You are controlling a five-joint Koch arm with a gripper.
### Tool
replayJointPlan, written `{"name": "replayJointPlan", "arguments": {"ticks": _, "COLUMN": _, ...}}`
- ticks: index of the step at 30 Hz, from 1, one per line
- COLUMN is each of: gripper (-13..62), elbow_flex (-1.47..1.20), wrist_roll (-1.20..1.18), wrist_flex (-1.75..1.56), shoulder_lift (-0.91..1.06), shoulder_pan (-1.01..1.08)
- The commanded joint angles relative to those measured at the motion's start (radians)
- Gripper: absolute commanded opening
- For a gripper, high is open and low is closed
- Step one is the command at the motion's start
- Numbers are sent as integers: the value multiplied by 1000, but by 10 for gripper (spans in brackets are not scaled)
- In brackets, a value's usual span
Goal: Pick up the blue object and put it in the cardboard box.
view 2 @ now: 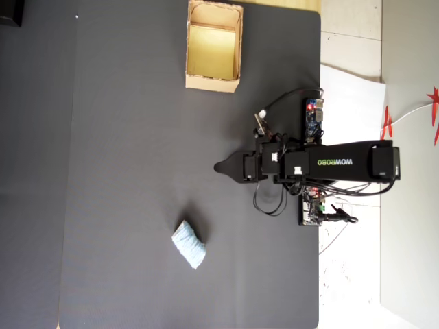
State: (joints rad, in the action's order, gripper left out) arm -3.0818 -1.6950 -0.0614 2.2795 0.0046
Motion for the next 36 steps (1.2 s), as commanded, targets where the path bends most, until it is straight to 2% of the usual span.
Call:
{"name": "replayJointPlan", "arguments": {"ticks": 1, "gripper": 346, "elbow_flex": -37, "wrist_roll": -5, "wrist_flex": 112, "shoulder_lift": 89, "shoulder_pan": 0}}
{"name": "replayJointPlan", "arguments": {"ticks": 20, "gripper": 346, "elbow_flex": -37, "wrist_roll": -5, "wrist_flex": 109, "shoulder_lift": 89, "shoulder_pan": -8}}
{"name": "replayJointPlan", "arguments": {"ticks": 36, "gripper": 345, "elbow_flex": -37, "wrist_roll": -5, "wrist_flex": -43, "shoulder_lift": 89, "shoulder_pan": -293}}
